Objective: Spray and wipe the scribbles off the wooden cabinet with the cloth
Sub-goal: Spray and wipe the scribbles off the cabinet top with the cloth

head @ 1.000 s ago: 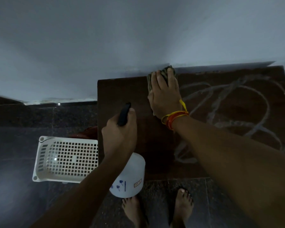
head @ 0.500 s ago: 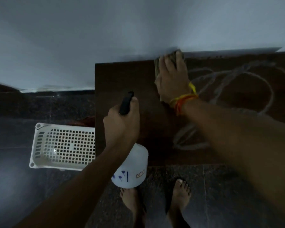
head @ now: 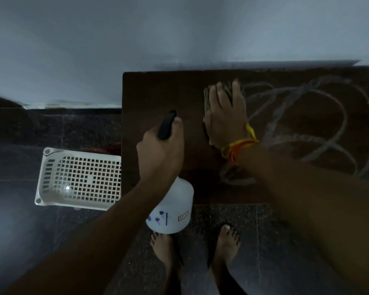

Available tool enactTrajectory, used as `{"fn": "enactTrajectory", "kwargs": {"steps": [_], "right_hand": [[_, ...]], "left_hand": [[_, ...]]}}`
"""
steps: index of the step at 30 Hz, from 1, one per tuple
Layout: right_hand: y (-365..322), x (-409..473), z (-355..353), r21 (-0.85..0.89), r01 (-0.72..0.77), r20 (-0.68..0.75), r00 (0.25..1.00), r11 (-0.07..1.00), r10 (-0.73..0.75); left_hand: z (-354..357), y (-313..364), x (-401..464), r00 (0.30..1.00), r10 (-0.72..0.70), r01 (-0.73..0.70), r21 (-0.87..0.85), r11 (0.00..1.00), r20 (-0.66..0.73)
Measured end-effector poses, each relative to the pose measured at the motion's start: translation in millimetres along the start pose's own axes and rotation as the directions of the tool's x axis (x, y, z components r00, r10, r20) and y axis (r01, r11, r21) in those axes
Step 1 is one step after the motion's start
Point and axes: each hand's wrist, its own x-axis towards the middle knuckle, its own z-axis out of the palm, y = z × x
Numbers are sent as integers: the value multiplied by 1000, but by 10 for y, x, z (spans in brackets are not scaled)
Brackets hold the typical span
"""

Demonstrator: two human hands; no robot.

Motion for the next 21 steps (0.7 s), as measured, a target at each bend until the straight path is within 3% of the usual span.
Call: {"fn": "enactTrajectory", "kwargs": {"steps": [5, 9, 13, 17, 21], "right_hand": [[28, 98, -47, 56, -56, -4, 998, 997, 56], [-142, -659, 21, 77, -34, 29, 999, 996, 32], [-382, -1312, -100, 165, -107, -63, 991, 980, 119], [-308, -1122, -153, 110, -66, -120, 990, 992, 80], [-275, -926, -168, 150, -116, -132, 982, 982, 136]], "left_hand": [[28, -62, -102, 1000, -10, 10, -2, 1000, -11], [31, -37, -205, 1000, 1, -1, 12, 1000, -9], [7, -9, -243, 1000, 6, -6, 11, 1000, -22], [20, -71, -311, 999, 27, -26, 22, 999, -24], [40, -194, -428, 999, 38, -37, 24, 999, -20]]}}
